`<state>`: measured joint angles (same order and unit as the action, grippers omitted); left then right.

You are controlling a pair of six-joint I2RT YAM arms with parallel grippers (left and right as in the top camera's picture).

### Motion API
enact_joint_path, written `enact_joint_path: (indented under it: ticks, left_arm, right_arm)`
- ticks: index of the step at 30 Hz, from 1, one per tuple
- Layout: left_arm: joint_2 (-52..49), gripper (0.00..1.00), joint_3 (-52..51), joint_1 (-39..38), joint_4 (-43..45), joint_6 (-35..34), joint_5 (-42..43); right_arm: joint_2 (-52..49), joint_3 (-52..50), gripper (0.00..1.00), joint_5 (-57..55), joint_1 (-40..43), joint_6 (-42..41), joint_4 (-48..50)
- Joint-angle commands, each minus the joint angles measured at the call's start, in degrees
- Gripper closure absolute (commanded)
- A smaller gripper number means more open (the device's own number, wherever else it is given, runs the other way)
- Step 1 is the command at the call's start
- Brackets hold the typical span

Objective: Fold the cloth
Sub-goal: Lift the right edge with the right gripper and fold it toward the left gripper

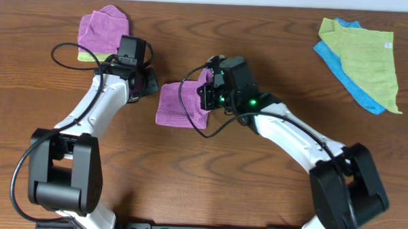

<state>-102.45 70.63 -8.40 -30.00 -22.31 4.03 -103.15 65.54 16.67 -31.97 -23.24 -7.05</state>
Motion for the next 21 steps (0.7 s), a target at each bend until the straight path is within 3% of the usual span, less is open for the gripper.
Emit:
enact_joint_path:
  ticks: [1, 21]
  left_arm:
    - [2.25, 0.94, 0.90, 0.83, -0.44, 0.11, -1.86]
    - [4.39, 0.94, 0.90, 4.00, -1.75, 1.11, -3.17]
  right_arm:
    - [-2.58, 2.80, 0.99, -0.33, -1.66, 0.59, -0.28]
    - [-10.56, 8.63, 0.99, -0.44, -5.11, 0.83, -0.57]
